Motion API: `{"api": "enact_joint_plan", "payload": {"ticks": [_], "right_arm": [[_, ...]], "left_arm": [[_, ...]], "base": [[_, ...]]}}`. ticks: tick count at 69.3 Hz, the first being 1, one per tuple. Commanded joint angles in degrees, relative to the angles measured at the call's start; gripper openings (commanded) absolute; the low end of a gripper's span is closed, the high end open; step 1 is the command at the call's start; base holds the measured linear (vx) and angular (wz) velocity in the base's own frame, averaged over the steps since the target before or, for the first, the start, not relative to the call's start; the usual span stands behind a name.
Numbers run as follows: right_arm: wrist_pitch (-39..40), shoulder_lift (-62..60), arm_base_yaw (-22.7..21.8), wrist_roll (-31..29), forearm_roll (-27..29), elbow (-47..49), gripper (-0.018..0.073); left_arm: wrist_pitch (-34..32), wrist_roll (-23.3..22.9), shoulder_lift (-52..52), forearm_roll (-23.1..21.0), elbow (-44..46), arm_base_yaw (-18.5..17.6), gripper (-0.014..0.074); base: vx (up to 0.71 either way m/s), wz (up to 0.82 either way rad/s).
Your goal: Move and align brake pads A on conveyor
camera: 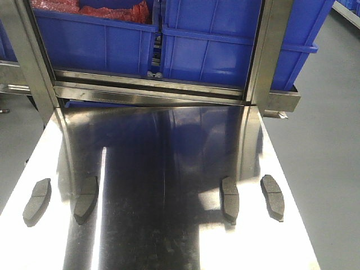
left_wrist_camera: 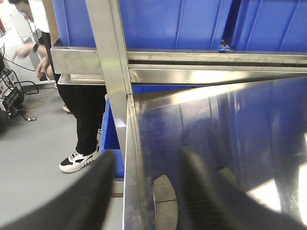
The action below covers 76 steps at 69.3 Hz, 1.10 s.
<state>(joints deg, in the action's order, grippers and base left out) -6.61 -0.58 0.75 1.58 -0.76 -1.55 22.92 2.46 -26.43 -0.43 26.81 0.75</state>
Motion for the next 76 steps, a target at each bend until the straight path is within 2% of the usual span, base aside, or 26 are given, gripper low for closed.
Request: {"api": "enact_joint_plan", "payload": {"ticks": [1, 5, 12, 21, 28, 41, 54, 68, 76], "right_arm": [[4.3, -0.9, -0.2, -0.6, -0.2, -1.2, -0.0010], [4.3, -0.9, -0.2, -0.6, -0.2, -1.2, -0.0010], [4.3, -0.9, -0.2, -0.6, -0.2, -1.2, -0.0010], [4.3, -0.9, -0.2, -0.6, -0.2, -1.2, -0.0010], [4.3, -0.9, -0.2, -0.6, -0.2, -1.2, -0.0010], [4.3, -0.9, -0.2, -0.6, -0.2, -1.2, -0.0010], [4.3, -0.9, -0.2, -0.6, -0.2, -1.2, -0.0010], [4.3, -0.9, -0.2, -0.6, -0.2, -1.2, -0.0010], [4.3, -0.9, -0.2, -0.6, -0.2, -1.2, -0.0010]], "left_arm": [[-3.7, 0.0, -0.6, -0.8, 2.1, 0.2, 0.0517], [-3.7, 0.0, -0.6, -0.8, 2.1, 0.2, 0.0597], [-4.0, 0.0, -0.7, -0.8, 2.1, 0.2, 0.0654], [-6.2, -1.7, -0.8, -1.0, 2.3, 0.2, 0.0641], [-4.5, -1.7, -3.7, -1.1, 4.1, 0.2, 0.0622], [-2.3, -1.5, -17.9, -1.0, 12.1, -0.2, 0.0594], [-0.5, -0.8, -33.8, -1.0, 19.1, -3.7, 0.0594], [2.8, -7.5, -47.2, -0.3, 24.5, -3.7, 0.0594], [5.1, -13.5, -53.0, 3.0, 27.0, -3.7, 0.0594]], "base": [[0.00, 0.00], [0.00, 0.00], [0.00, 0.00], [0.00, 0.00], [0.00, 0.00], [0.00, 0.00], [0.00, 0.00], [0.00, 0.00], [0.00, 0.00]]}}
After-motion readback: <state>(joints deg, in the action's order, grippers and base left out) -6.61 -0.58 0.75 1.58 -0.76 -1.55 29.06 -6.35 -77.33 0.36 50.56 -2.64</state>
